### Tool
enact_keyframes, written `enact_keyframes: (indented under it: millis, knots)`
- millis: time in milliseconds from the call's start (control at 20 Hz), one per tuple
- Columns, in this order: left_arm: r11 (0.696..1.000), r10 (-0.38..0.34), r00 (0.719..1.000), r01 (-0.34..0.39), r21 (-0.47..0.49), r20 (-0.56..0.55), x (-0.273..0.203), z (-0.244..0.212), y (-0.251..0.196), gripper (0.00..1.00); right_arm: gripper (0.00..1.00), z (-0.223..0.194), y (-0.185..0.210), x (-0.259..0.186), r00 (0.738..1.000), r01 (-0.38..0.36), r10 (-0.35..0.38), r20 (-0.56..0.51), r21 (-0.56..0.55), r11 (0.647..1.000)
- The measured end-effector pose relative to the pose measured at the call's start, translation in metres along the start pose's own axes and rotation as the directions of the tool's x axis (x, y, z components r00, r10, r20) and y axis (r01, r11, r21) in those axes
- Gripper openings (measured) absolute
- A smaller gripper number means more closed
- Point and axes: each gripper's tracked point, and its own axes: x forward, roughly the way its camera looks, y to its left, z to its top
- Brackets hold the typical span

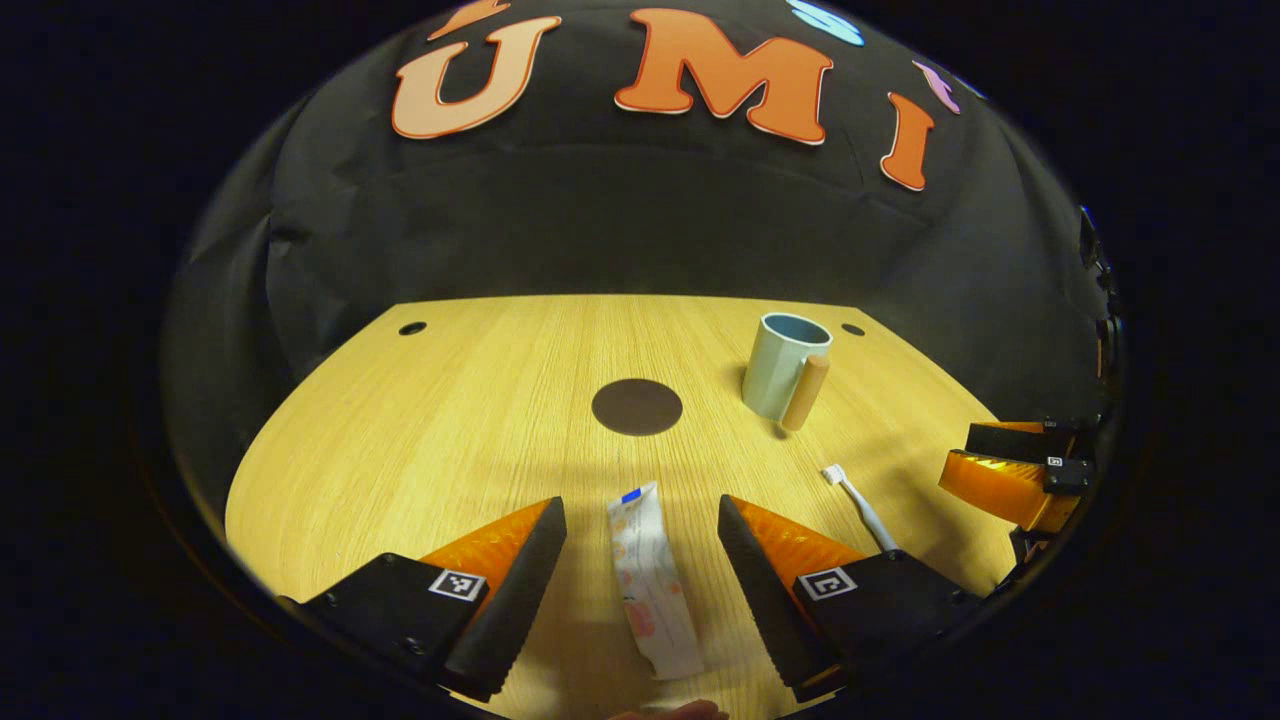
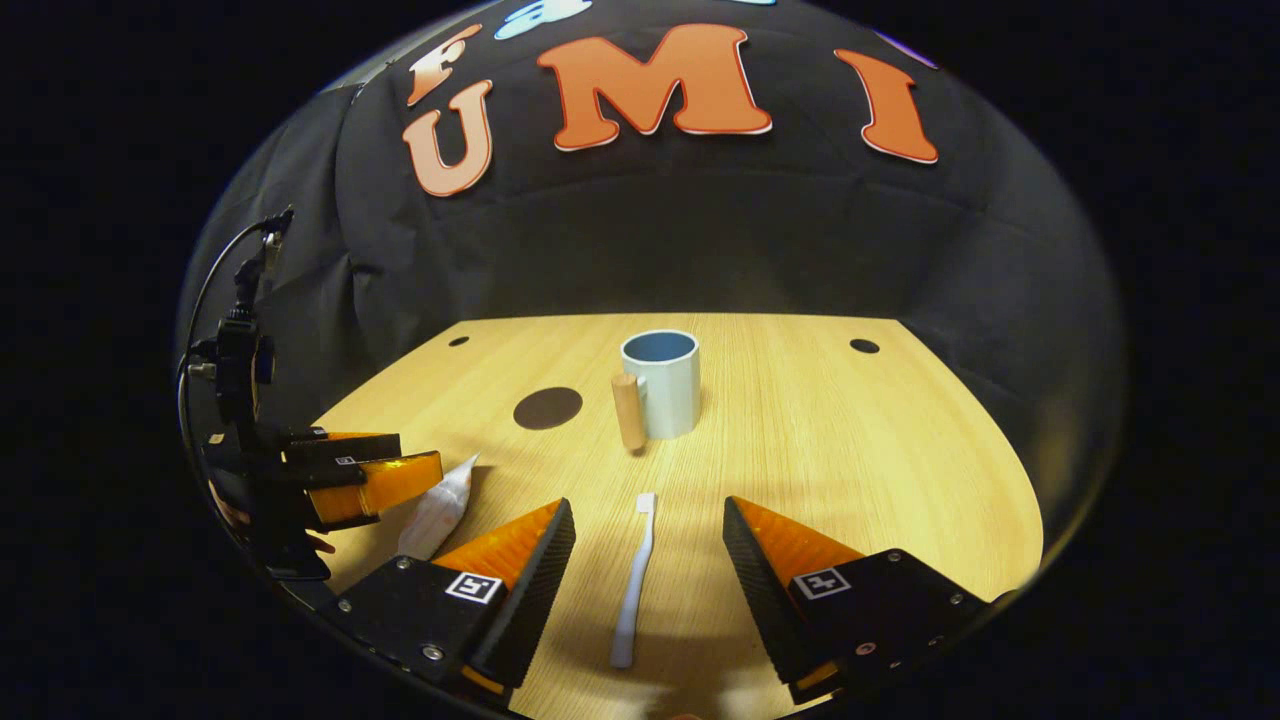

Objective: Put the toothbrush and toothpaste on the desktop into the cup, then pick up the cup and place it on the coaster on the desktop.

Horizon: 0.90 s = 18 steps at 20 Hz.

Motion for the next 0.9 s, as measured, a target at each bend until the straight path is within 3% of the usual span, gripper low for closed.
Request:
enact_keyframes:
  millis: [400, 500, 900]
  knots:
    - [0.998, -0.008, 0.983, -0.005, -0.069, -0.181, 0.017, -0.039, 0.005, 0.96, 0.9, -0.037, 0.003, 0.023, 0.984, 0.034, -0.042, -0.172, -0.051, 0.998]
    - [0.997, -0.008, 0.978, -0.009, -0.082, -0.209, 0.02, -0.045, 0.007, 0.96, 0.82, -0.048, 0.003, 0.033, 0.978, 0.031, -0.038, -0.204, -0.038, 0.999]
    - [0.996, 0.059, 0.957, -0.075, -0.048, -0.283, 0.029, -0.052, 0.01, 0.93, 0.68, -0.064, 0.006, 0.047, 0.955, 0.049, -0.058, -0.292, -0.037, 0.998]
